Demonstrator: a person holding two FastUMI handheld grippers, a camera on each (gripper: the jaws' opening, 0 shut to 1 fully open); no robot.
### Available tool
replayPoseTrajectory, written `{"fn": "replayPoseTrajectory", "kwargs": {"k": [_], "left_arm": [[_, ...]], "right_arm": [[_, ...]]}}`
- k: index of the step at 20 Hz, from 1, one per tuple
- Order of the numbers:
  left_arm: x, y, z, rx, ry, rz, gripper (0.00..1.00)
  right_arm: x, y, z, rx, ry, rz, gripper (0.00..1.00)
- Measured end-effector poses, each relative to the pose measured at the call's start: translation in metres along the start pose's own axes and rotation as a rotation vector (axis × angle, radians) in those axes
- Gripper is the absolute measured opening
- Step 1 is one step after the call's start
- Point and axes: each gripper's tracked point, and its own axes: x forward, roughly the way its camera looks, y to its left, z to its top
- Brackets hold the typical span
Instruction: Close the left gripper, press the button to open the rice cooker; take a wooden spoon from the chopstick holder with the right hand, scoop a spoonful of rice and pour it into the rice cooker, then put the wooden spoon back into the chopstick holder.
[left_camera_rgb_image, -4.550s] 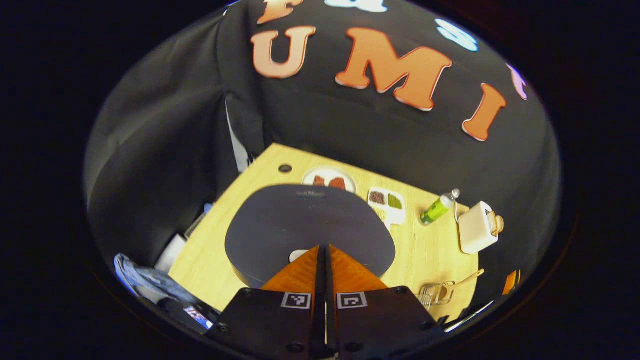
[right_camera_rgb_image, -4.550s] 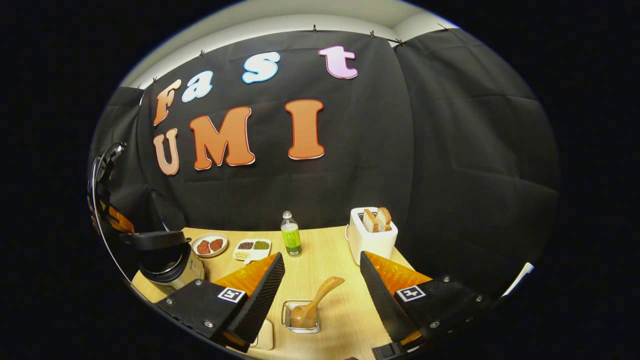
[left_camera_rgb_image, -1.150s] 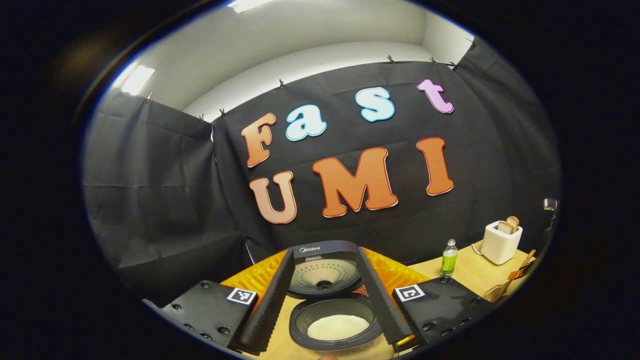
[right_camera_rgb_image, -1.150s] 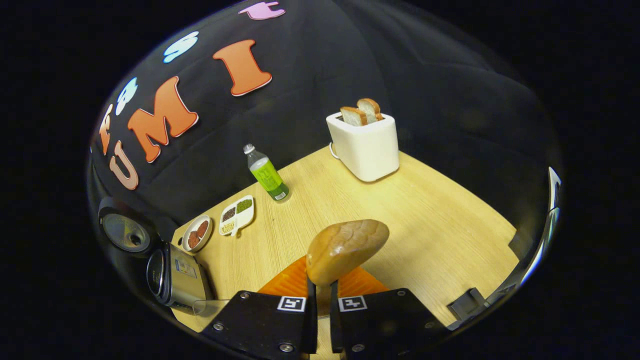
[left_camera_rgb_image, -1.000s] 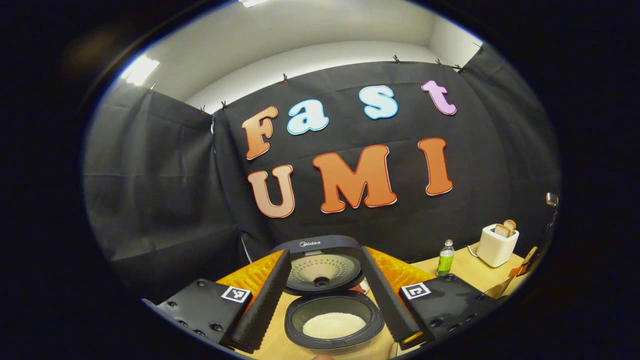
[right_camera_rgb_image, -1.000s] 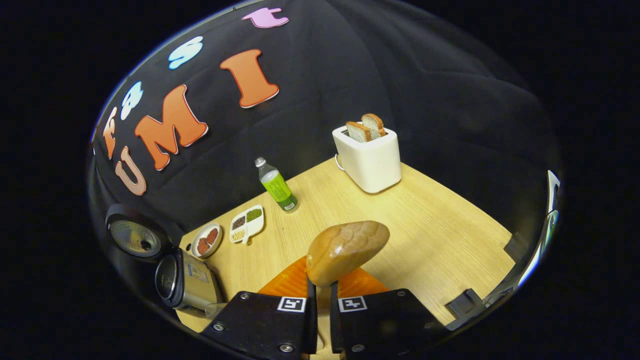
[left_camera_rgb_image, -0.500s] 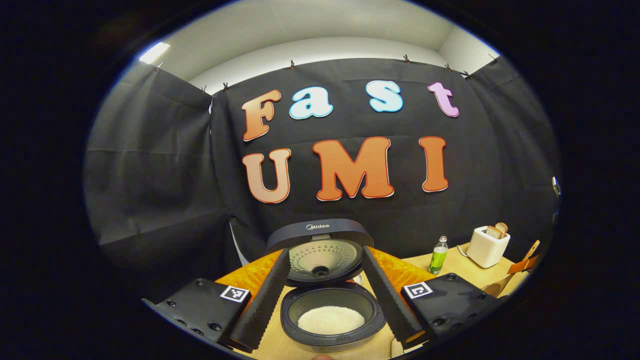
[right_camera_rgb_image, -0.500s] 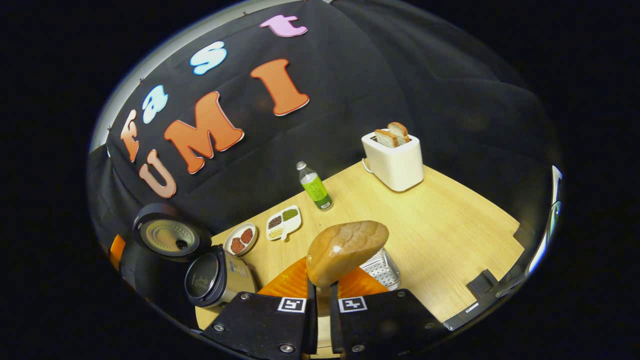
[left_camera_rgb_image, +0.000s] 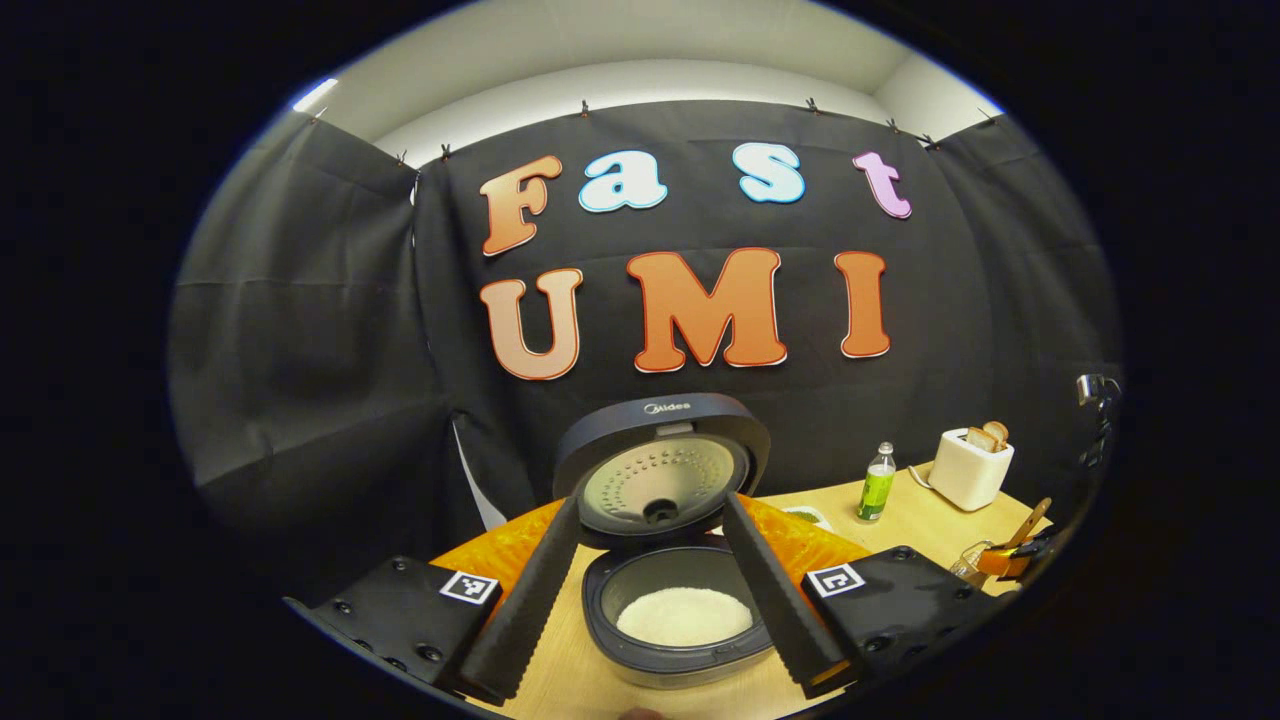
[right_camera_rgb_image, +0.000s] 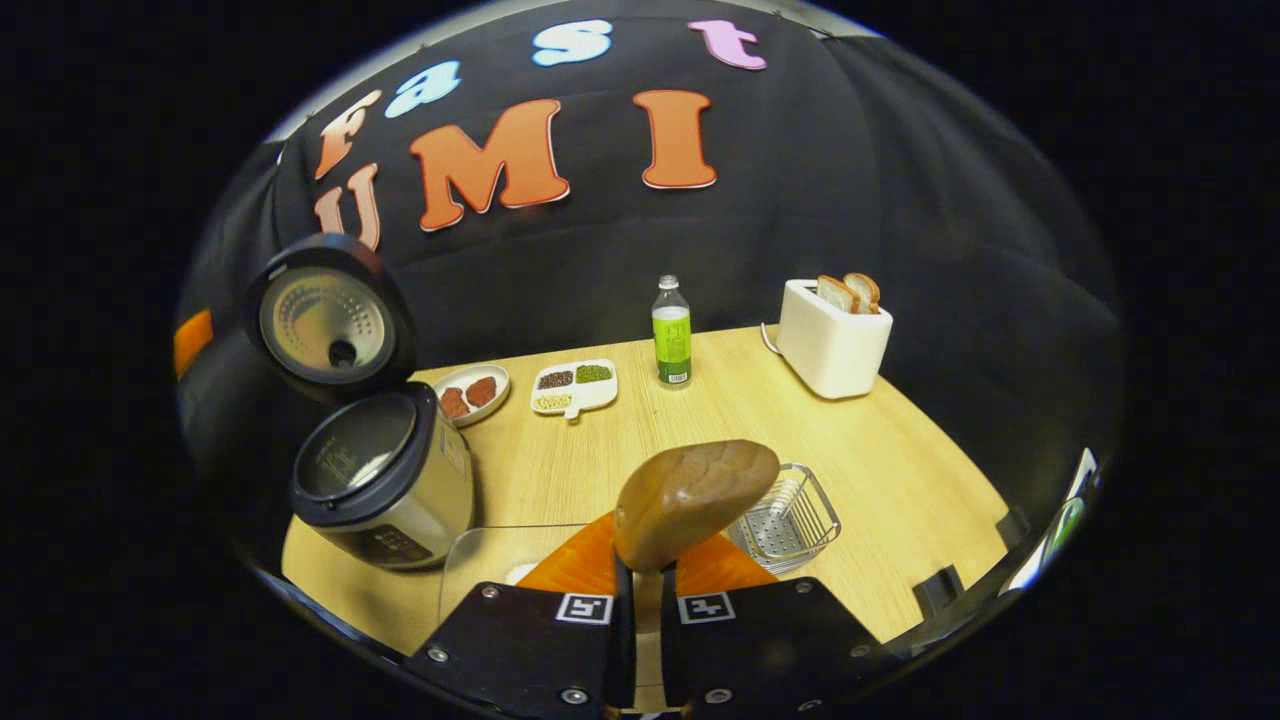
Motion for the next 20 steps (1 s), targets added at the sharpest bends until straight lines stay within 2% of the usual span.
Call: {"fn": "replayPoseTrajectory", "kwargs": {"k": [1,2,4,5,6,8,9,10,12,13,15,16,17,18,20], "left_arm": [[-0.002,0.004,0.0,0.001,0.004,-0.001,0.88],[-0.004,0.006,-0.002,0.004,0.005,-0.003,1.0],[-0.007,0.013,-0.004,0.022,0.001,-0.004,1.0],[-0.006,0.013,-0.005,0.027,0.004,-0.005,0.96],[-0.006,0.016,-0.009,0.026,0.011,-0.004,0.88],[-0.007,0.018,-0.01,0.018,0.016,-0.007,0.88],[-0.006,0.018,-0.008,0.018,0.013,-0.011,0.96],[-0.006,0.017,-0.007,0.022,0.008,-0.013,0.96],[-0.005,0.017,-0.006,0.032,0.002,-0.019,1.0],[-0.004,0.016,-0.008,0.034,0.007,-0.023,0.96],[-0.001,0.011,-0.014,0.035,0.021,-0.038,0.96],[-0.001,0.009,-0.015,0.038,0.025,-0.045,0.96],[0.0,0.007,-0.015,0.042,0.024,-0.052,0.92],[0.001,0.005,-0.014,0.045,0.021,-0.057,0.96],[0.003,0.003,-0.013,0.047,0.018,-0.064,0.96]], "right_arm": [[0.003,0.0,-0.003,-0.031,-0.006,-0.025,0.1],[0.005,0.0,-0.005,-0.06,-0.009,-0.048,0.1],[0.007,-0.001,-0.008,-0.115,-0.036,-0.09,0.1],[0.01,0.001,-0.009,-0.143,-0.054,-0.096,0.1],[0.012,0.004,-0.014,-0.174,-0.055,-0.107,0.08],[0.015,0.008,-0.025,-0.227,-0.053,-0.117,0.07],[0.019,0.011,-0.03,-0.246,-0.05,-0.118,0.07],[0.021,0.011,-0.042,-0.258,-0.023,-0.121,0.07],[0.026,0.014,-0.052,-0.26,-0.019,-0.109,0.07],[0.027,0.017,-0.053,-0.258,-0.028,-0.1,0.07],[0.025,0.022,-0.054,-0.247,-0.041,-0.094,0.07],[0.026,0.023,-0.057,-0.224,-0.034,-0.093,0.07],[0.026,0.025,-0.059,-0.196,-0.036,-0.092,0.06],[0.025,0.028,-0.06,-0.174,-0.029,-0.086,0.07],[0.024,0.04,-0.062,-0.105,-0.011,-0.041,0.06]]}}
